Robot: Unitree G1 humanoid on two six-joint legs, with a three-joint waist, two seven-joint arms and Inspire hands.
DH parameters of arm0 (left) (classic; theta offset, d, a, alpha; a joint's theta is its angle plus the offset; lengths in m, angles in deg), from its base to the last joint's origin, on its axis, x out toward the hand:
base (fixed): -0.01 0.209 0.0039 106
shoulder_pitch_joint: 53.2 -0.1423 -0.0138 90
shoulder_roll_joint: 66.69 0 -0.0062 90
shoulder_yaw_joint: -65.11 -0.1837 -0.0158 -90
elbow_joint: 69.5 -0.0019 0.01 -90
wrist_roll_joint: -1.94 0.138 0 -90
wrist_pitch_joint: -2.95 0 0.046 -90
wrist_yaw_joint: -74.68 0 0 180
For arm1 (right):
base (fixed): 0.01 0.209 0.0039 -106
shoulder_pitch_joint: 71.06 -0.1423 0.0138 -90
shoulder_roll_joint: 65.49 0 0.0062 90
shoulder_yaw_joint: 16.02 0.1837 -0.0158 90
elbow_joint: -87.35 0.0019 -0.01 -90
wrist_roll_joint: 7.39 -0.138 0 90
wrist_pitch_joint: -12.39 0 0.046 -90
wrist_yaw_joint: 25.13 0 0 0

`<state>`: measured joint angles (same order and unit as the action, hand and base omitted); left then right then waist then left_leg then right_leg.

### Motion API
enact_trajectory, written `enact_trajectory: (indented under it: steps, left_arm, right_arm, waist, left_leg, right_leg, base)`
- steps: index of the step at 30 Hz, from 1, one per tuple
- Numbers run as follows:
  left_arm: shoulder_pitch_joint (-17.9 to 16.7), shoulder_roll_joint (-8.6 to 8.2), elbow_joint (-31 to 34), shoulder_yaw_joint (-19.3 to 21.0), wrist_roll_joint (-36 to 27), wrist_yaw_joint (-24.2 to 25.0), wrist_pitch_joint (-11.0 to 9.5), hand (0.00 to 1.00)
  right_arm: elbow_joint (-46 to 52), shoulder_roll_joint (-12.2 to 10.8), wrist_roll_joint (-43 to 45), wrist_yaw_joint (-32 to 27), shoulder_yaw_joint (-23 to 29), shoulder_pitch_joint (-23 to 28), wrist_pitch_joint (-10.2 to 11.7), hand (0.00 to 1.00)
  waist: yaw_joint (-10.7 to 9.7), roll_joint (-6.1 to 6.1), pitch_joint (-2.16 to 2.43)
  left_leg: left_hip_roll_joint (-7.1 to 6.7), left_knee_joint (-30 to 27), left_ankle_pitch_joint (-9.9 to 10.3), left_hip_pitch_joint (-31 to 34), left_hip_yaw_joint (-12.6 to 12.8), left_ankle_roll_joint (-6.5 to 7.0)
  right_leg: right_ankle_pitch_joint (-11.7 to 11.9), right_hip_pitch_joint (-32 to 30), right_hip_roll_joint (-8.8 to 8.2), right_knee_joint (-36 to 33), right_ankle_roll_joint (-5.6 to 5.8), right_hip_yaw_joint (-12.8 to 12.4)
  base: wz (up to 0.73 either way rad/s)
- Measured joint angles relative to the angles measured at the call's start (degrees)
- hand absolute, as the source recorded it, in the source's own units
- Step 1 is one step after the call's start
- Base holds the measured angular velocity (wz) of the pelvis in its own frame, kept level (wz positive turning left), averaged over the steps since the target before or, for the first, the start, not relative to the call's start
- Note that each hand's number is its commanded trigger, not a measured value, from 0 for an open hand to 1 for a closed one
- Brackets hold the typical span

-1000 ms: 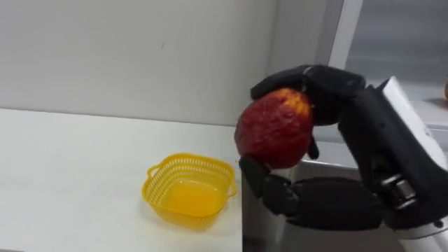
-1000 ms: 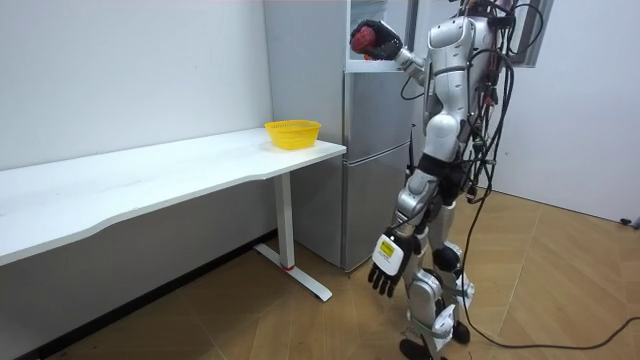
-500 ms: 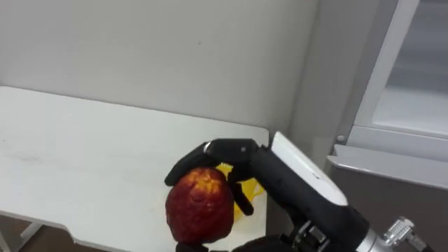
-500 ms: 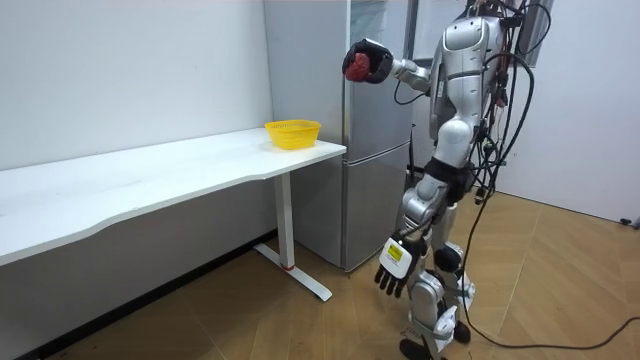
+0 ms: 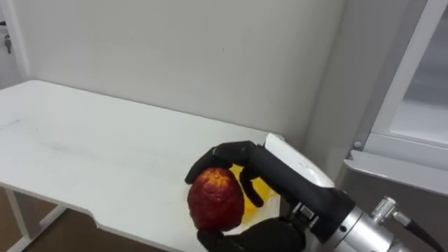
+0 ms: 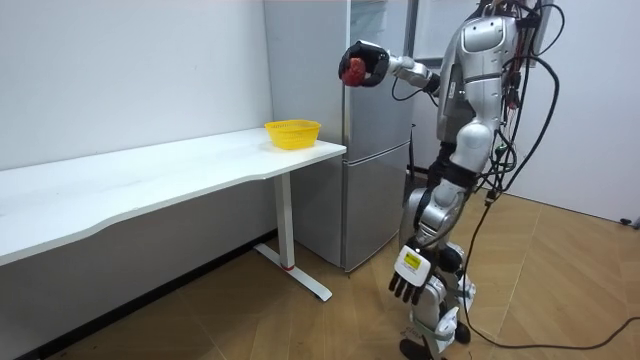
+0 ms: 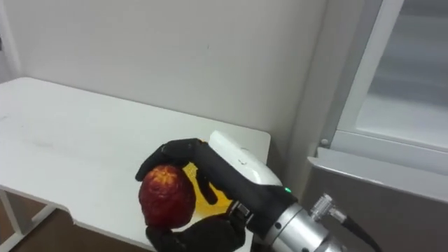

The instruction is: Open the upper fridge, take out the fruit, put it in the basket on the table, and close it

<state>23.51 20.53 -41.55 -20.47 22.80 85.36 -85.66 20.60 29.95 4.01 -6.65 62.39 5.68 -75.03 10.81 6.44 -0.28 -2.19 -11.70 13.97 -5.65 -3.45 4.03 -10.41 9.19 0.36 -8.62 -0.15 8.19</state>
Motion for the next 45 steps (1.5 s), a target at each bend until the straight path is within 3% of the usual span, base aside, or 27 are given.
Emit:
enact_trajectory:
  steps: [2,6,10,13,14,20,22,26,30,36,40,43,45]
  left_arm:
    - [-0.02,0.51,-0.27,0.00,0.07,-0.15,0.04,0.00]
    - [-0.27,1.18,-0.15,-0.03,-0.01,-0.42,0.01,0.00]
    - [-0.64,1.87,-0.20,0.04,0.07,-0.44,0.17,0.00]
    - [-0.63,1.93,-0.03,0.04,0.05,-0.16,1.24,0.00]
    - [-0.62,2.04,-0.03,0.06,0.06,0.01,1.54,0.00]
    - [-1.25,2.18,-0.03,1.28,0.01,-0.16,2.48,0.00]
    - [-1.26,2.28,0.10,1.63,0.00,-0.55,2.63,0.00]
    - [-1.10,2.93,0.46,2.25,0.01,-1.74,3.39,0.00]
    - [-0.65,3.35,0.46,2.16,0.04,-1.74,3.65,0.00]
    - [-0.28,4.49,0.23,0.15,0.00,-3.10,4.62,0.00]
    - [1.59,5.83,0.22,-2.03,-0.11,-3.49,5.43,0.00]
    - [3.42,6.01,0.18,-3.80,-0.30,-3.83,5.59,0.00]
    - [4.22,6.07,0.18,-4.39,-0.31,-3.82,5.63,0.00]
  right_arm:
    - [-5.43,1.72,-0.21,-1.20,0.03,-3.40,0.01,1.00]
    - [-12.81,3.94,-0.47,-4.97,0.76,-7.38,-0.13,1.00]
    - [-19.45,5.77,-4.64,-8.59,1.02,-9.99,0.05,1.00]
    - [-22.77,7.83,-4.84,-10.93,1.03,-11.12,-0.17,1.00]
    - [-24.27,8.49,-4.79,-11.79,1.03,-11.50,-0.13,1.00]
    - [-30.58,10.58,-5.82,-17.05,1.00,-12.27,-0.91,1.00]
    - [-32.21,10.84,-8.01,-18.37,1.01,-12.48,-0.93,1.00]
    - [-36.69,10.88,-14.01,-19.99,0.96,-12.64,-1.41,1.00]
    - [-41.41,10.89,-15.57,-20.53,0.34,-14.46,-1.38,1.00]
    - [-48.61,10.84,-15.05,-22.22,-6.33,-16.20,-1.49,1.00]
    - [-54.74,10.43,-13.04,-22.80,-10.72,-16.94,-2.70,1.00]
    - [-57.78,10.22,-13.05,-24.06,-12.16,-17.89,-2.71,1.00]
    - [-59.16,10.12,-12.60,-24.79,-13.15,-17.99,-2.79,1.00]
  waist:
    - [0.22,0.95,-0.46]
    - [0.48,2.42,-0.69]
    - [0.97,3.99,-0.30]
    - [1.88,4.97,-0.54]
    - [1.91,5.61,-0.43]
    - [2.42,6.81,-0.17]
    - [2.42,7.04,-0.11]
    - [3.06,7.65,-0.55]
    - [3.74,8.14,-0.62]
    - [5.60,8.79,-0.72]
    - [6.91,8.74,-1.03]
    - [7.15,8.68,-1.43]
    - [7.61,8.73,-1.46]
  left_leg:
    - [-0.06,-0.32,-0.03,0.11,-0.13,-0.05]
    - [-0.47,-0.99,-0.03,1.04,-1.50,-0.03]
    - [-0.44,-1.23,-0.03,1.28,-1.94,-0.03]
    - [-0.53,-1.97,-0.01,2.04,-2.52,-0.04]
    - [-0.60,-1.96,-0.01,2.15,-3.00,-0.04]
    - [-0.59,-1.96,-0.01,2.22,-3.03,-0.04]
    - [-0.59,-1.95,-0.02,2.24,-3.14,-0.04]
    - [-0.52,-2.06,-0.01,2.42,-3.15,-0.05]
    - [-0.58,-3.04,0.25,3.41,-3.15,-0.17]
    - [-0.65,-4.15,0.30,6.45,-3.38,-0.24]
    - [-0.71,-5.98,0.31,10.10,-3.81,-0.34]
    - [-0.88,-7.18,0.23,12.72,-4.33,-0.47]
    - [-0.91,-7.27,0.16,13.64,-4.34,-0.54]
  right_leg:
    - [0.00,0.11,-0.01,0.00,0.00,0.11]
    - [0.00,-0.03,-0.27,0.00,0.00,1.50]
    - [0.00,-0.04,-0.26,-0.02,0.00,2.56]
    - [0.00,-0.30,-0.30,-0.02,0.00,3.11]
    - [0.00,-0.30,-0.30,-0.02,0.00,3.11]
    - [0.00,-0.22,-0.29,-0.01,0.00,3.01]
    - [0.00,-0.15,-0.30,-0.01,0.00,3.06]
    - [0.00,-0.22,-0.21,0.01,0.00,3.11]
    - [0.01,-0.59,-0.21,-0.01,0.00,3.43]
    - [0.04,-3.02,-0.30,-0.18,-0.01,5.13]
    - [0.07,-5.63,-0.32,-0.27,-0.04,6.35]
    - [0.22,-7.73,-0.27,-0.22,-0.29,6.43]
    - [0.28,-8.60,-0.27,-0.23,-0.38,6.44]
  base:
    - [0.02]
    - [0.16]
    - [0.11]
    - [0.10]
    - [0.16]
    - [0.06]
    - [0.00]
    - [0.00]
    - [0.06]
    - [0.03]
    - [0.07]
    - [0.07]
    - [0.00]
